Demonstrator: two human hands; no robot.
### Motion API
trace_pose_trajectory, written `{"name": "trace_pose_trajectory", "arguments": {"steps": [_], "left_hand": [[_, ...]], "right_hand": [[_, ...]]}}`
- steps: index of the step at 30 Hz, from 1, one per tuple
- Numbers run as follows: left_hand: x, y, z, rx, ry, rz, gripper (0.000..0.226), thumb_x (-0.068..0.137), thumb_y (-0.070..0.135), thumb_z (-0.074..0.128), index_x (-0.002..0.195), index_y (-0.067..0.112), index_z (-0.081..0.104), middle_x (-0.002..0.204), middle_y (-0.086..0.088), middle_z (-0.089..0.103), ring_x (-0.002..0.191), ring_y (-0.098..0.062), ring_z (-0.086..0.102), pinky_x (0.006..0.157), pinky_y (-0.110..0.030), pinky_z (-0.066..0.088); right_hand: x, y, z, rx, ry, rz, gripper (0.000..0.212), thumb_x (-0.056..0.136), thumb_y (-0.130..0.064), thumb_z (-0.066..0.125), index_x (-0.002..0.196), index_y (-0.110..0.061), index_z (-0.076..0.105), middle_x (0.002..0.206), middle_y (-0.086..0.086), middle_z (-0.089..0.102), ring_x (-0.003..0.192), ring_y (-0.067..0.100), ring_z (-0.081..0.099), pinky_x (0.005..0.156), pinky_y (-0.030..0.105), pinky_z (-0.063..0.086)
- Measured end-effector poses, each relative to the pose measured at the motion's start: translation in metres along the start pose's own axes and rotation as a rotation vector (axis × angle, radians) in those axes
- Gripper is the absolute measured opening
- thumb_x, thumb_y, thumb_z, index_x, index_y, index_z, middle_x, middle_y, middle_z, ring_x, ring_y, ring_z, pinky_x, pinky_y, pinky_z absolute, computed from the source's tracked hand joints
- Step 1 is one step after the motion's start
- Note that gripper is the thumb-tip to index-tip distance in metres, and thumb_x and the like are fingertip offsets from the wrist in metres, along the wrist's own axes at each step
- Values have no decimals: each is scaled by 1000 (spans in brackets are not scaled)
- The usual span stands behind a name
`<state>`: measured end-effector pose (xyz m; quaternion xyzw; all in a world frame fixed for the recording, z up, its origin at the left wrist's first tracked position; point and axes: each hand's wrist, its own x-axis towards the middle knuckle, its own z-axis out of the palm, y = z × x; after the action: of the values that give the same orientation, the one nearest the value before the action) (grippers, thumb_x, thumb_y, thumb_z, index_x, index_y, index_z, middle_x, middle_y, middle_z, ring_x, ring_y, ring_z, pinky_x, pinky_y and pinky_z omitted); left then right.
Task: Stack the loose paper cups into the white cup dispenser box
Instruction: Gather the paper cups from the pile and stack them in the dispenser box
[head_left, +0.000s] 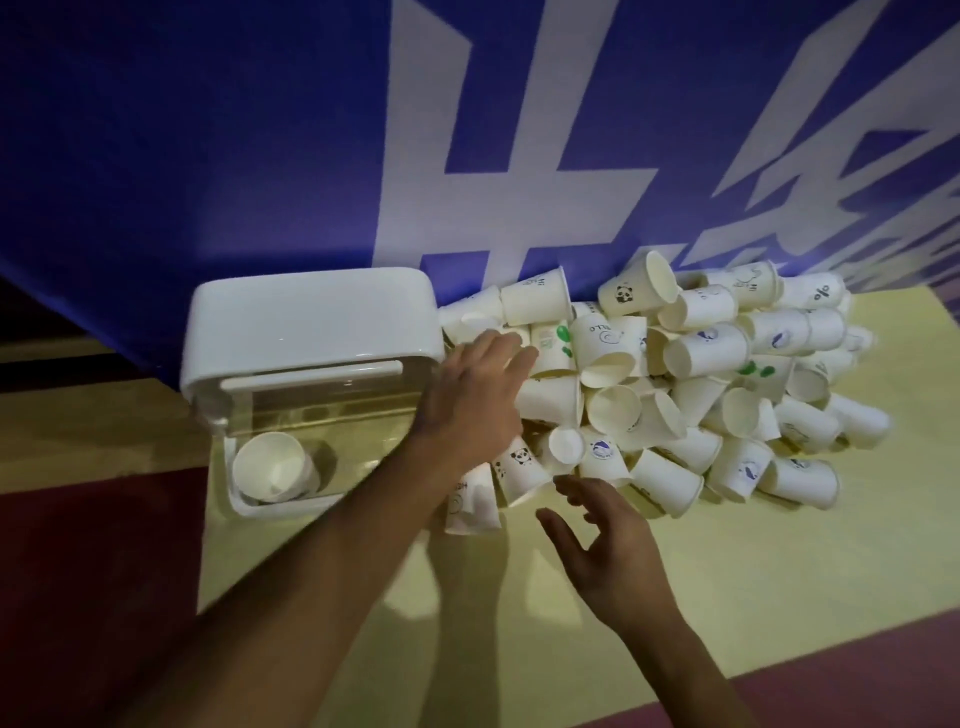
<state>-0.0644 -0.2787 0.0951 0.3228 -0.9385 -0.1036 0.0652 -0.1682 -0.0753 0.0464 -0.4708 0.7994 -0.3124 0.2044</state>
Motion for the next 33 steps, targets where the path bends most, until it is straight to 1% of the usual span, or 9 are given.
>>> {"name": "trace_pose_trajectory", "arguments": {"steps": [3, 6, 10, 18, 23, 26, 29, 31, 33], "left_hand": [[49, -6, -2, 409, -156, 45, 77, 92, 41, 72, 158, 28, 33, 164, -8, 31, 148, -36, 30, 120, -48, 30], [72, -8, -4, 638, -284, 85, 73, 92, 39, 71, 153, 27, 35, 154, -9, 35, 131, -39, 45, 105, -46, 42], [80, -10, -7, 674, -409, 70, 57, 95, 27, 67, 147, 25, 45, 152, -8, 34, 117, -32, 57, 90, -38, 49], [83, -13, -10, 730, -421, 169, 58, 92, 26, 71, 143, 23, 44, 148, -9, 36, 116, -30, 54, 91, -38, 48], [83, -18, -14, 773, -391, 300, 53, 95, 30, 66, 140, 21, 40, 136, -7, 51, 111, -27, 57, 86, -36, 44], [80, -26, -17, 719, -364, 330, 62, 95, 48, 65, 144, 22, 38, 137, -7, 53, 112, -24, 58, 89, -34, 46], [71, -29, -28, 539, -333, 206, 66, 93, 57, 64, 145, 22, 46, 135, -5, 52, 111, -22, 56, 91, -35, 46], [57, -25, -39, 199, -260, -4, 72, 88, 58, 73, 146, 23, 50, 134, -2, 52, 113, -21, 54, 92, -33, 48], [40, -20, -45, -214, -95, -230, 69, 85, 54, 79, 142, 26, 53, 129, 3, 56, 109, -17, 57, 83, -25, 47]], "right_hand": [[2, 19, -24, 8, 21, 17, 38, 92, -49, 69, 121, -25, 67, 110, -19, 67, 102, 3, 65, 81, 35, 59], [10, 40, -45, 5, 46, 32, 36, 91, -42, 74, 121, -23, 69, 109, -17, 67, 100, 4, 65, 81, 35, 59], [25, 59, -62, -14, 49, 24, 36, 90, -33, 79, 122, -20, 70, 109, -12, 69, 99, 9, 66, 83, 37, 59], [81, 63, -87, -64, 55, -5, 41, 90, -34, 79, 125, -17, 68, 114, -6, 69, 97, 12, 65, 82, 41, 58], [128, 46, -84, -166, 10, 129, 73, 88, -57, 73, 146, -19, 49, 139, 2, 60, 119, 24, 60, 93, 42, 52], [148, 29, -69, -197, -10, 261, 91, 82, -71, 70, 149, -17, 42, 144, 7, 56, 128, 28, 56, 97, 45, 51], [161, 19, -52, -218, 4, 365, 98, 77, -82, 65, 143, -13, 45, 138, 10, 59, 125, 31, 58, 93, 45, 51], [166, 16, -42, -242, 21, 410, 97, 75, -85, 62, 136, -11, 48, 132, 11, 60, 123, 32, 58, 90, 45, 51], [170, 16, -35, -265, 34, 446, 95, 77, -85, 60, 133, -9, 49, 130, 12, 60, 122, 32, 58, 89, 44, 51]]}}
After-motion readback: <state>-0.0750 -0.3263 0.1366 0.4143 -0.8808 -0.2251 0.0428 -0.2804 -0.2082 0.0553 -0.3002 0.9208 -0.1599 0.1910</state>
